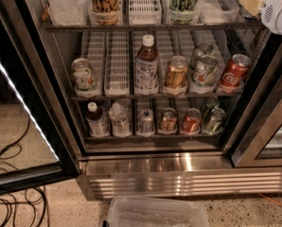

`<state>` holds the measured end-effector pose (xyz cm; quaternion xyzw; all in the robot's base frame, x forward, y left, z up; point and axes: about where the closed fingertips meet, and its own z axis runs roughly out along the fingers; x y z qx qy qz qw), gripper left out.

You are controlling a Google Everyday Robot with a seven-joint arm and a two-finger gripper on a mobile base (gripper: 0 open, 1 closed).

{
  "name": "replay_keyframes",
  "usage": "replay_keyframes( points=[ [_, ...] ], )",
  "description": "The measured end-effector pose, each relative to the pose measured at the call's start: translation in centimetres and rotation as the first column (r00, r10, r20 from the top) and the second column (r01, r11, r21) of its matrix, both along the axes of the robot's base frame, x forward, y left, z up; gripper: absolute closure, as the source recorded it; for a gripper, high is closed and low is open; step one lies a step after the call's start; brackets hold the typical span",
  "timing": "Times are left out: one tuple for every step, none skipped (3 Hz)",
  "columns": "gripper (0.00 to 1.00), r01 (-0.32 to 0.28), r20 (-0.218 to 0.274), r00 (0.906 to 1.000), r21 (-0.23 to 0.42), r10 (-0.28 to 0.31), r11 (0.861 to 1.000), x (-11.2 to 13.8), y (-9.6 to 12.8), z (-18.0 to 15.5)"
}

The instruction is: Pick pepsi can from top shelf of fridge

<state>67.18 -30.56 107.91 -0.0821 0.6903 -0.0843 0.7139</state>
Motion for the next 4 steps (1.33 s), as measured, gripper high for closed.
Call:
replay_keyframes(
  points=[
    [0.73,0.000,0.000,1.0000,0.000,0.000,1.000,0.0,0.0,0.0],
    [0.96,0.000,0.000,1.0000,0.000,0.000,1.000,0.0,0.0,0.0],
    [1.00,-0.021,0.031,0.9993,0.017,0.021,1.000,-0.7,1.3,1.6],
    [1.00,-0.058,0.037,0.9978,0.068,0.055,0.996,-2.0,2.9,2.8]
  ],
)
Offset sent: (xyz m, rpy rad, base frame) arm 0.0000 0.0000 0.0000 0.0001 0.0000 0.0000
